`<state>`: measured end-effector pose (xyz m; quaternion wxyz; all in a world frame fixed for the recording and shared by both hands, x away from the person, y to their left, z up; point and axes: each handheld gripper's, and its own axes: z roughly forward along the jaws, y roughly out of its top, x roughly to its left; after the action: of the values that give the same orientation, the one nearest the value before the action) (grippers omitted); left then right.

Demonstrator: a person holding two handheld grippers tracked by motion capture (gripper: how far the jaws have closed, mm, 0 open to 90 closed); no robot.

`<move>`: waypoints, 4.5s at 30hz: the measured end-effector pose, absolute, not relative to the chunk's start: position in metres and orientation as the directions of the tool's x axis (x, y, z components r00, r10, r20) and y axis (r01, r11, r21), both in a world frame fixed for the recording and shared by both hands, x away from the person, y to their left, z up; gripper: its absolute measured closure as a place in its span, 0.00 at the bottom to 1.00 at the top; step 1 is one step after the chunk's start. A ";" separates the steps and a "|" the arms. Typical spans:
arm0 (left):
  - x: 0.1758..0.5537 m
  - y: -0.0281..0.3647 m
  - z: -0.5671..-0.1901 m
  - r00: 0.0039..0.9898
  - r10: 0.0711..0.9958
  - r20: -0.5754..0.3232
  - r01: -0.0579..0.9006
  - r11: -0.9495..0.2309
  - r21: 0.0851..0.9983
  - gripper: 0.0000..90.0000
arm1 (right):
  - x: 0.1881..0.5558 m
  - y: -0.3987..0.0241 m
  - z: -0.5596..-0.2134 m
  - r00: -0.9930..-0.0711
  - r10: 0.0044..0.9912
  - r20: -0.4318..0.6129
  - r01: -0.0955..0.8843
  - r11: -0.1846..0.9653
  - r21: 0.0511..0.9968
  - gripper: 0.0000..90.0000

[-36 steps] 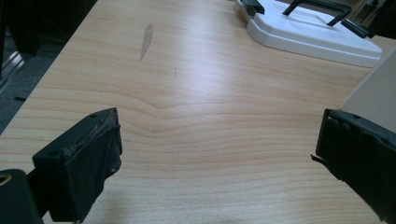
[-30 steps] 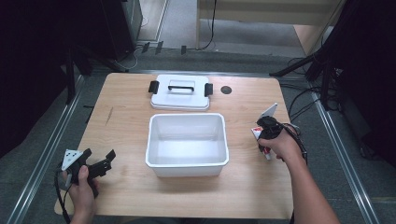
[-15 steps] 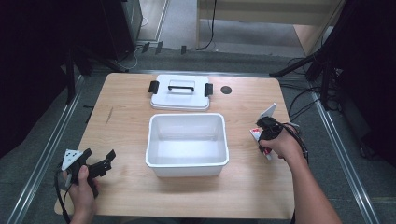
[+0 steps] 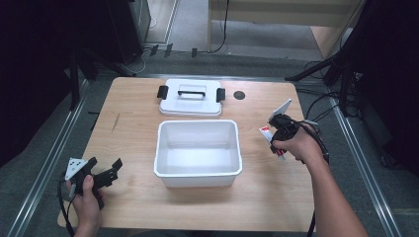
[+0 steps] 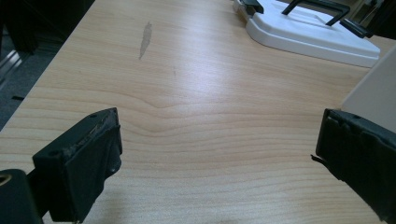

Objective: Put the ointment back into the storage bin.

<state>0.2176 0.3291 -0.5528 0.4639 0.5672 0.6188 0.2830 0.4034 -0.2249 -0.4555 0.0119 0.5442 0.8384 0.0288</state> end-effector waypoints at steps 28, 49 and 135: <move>0.219 0.329 -0.553 0.075 0.964 -0.257 0.449 0.198 0.872 0.01 | 0.400 -0.171 -0.380 -0.570 0.822 0.003 0.812 0.563 0.154 0.81; 0.219 0.330 -0.553 0.079 0.962 -0.261 0.455 0.198 0.868 0.01 | 0.396 -0.132 -0.351 -0.646 0.763 -0.002 0.750 0.635 0.186 0.81; 0.220 0.330 -0.553 0.084 0.960 -0.266 0.459 0.200 0.866 0.01 | 0.343 -0.059 -0.411 -1.000 0.009 0.010 0.010 0.989 0.148 0.81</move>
<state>0.2198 0.3301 -0.5531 0.4636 0.5718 0.6206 0.2703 0.3430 -0.0593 -0.4112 -0.0046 0.0046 0.9972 0.0742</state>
